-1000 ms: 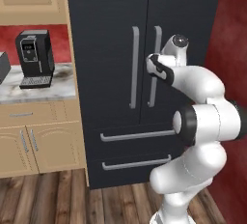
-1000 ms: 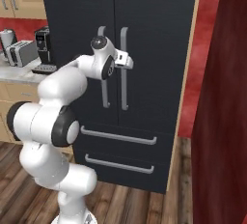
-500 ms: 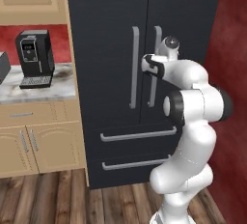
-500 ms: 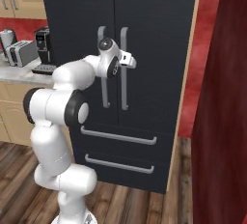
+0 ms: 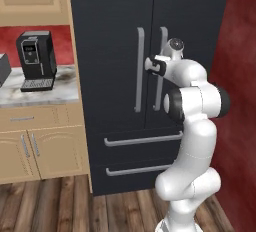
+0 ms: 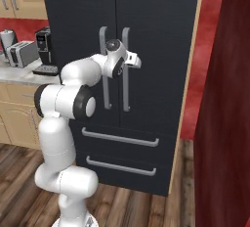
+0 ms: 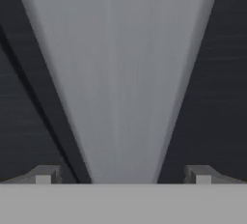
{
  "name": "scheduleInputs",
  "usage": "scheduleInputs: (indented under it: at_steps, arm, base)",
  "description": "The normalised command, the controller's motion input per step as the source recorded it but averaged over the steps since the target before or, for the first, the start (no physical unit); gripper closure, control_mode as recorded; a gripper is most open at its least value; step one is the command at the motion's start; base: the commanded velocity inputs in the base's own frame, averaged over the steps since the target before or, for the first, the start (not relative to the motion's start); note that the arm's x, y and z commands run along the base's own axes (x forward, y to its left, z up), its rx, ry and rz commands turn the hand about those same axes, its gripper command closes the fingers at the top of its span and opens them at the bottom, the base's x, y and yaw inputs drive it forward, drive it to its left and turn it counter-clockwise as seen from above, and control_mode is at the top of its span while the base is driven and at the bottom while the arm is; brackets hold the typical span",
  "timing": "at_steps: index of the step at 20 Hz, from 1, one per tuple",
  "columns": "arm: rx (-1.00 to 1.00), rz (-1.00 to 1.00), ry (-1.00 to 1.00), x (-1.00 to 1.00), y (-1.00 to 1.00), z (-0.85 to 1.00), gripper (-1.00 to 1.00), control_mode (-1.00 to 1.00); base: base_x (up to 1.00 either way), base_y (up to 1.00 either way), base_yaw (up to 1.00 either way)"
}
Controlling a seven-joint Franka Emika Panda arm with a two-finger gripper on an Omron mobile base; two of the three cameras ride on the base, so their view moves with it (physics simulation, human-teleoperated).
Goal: Move the hot dog bun to the plate on the dining table and place the condiment next to that plate. Then navigate to the fridge and take the sausage and place it on the plate as well.
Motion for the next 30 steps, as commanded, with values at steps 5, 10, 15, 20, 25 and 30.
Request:
scheduleInputs:
  at_steps: [5, 10, 15, 20, 25, 30]
  arm:
    - [0.00, 0.00, 0.00, 0.63, -0.06, -0.20, 1.00, -1.00]
    - [0.00, 0.01, 0.00, 0.35, -0.05, -0.11, 1.00, -1.00]
    - [0.00, 0.00, -0.01, -0.34, -0.10, 0.00, 1.00, -1.00]
    - [0.00, -0.01, 0.00, -0.80, -0.12, 0.22, 1.00, -1.00]
    - [0.05, -0.02, 0.02, -0.91, -0.21, 0.44, 1.00, -1.00]
    - [0.09, -0.01, 0.04, -0.86, -0.26, 0.55, 1.00, -1.00]
  base:
    - [0.00, 0.00, 0.00]
    - [0.00, 0.00, 0.00]
    - [0.00, 0.00, 0.00]
    - [0.00, 0.00, 0.00]
    - [0.00, 0.00, 0.00]
    - [0.00, 0.00, 0.00]
